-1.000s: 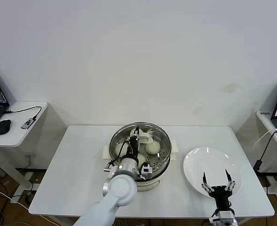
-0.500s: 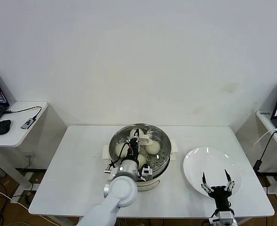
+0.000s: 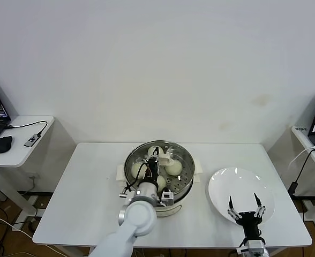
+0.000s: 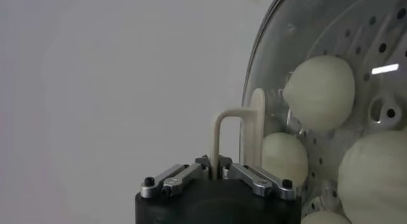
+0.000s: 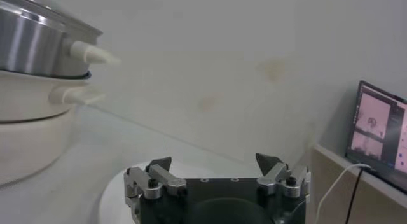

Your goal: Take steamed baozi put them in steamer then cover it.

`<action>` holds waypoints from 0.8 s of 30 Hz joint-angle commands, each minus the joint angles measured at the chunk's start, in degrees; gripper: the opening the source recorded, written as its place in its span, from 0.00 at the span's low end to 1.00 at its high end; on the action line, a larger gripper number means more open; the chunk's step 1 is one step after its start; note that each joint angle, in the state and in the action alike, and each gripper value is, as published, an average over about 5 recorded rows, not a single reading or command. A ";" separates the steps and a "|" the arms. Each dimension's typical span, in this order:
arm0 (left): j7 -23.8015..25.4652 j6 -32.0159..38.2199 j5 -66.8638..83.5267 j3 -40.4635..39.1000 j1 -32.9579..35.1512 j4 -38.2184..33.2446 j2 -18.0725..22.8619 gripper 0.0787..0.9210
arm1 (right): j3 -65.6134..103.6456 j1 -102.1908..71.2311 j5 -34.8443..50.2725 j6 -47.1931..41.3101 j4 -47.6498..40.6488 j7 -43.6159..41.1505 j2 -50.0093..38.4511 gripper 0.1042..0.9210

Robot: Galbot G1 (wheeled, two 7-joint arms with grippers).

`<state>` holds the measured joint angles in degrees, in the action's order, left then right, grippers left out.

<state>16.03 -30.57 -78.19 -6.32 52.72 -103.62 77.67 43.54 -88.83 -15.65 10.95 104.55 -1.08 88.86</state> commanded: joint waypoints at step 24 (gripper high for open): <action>-32.04 33.48 78.98 31.47 44.69 -27.56 -8.87 0.87 | -4.17 -2.87 6.33 3.50 1.44 -1.01 -3.56 0.88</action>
<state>2.26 -20.59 -58.08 5.63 75.58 -124.23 71.08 41.91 -90.05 -14.83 11.73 105.56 -1.83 88.25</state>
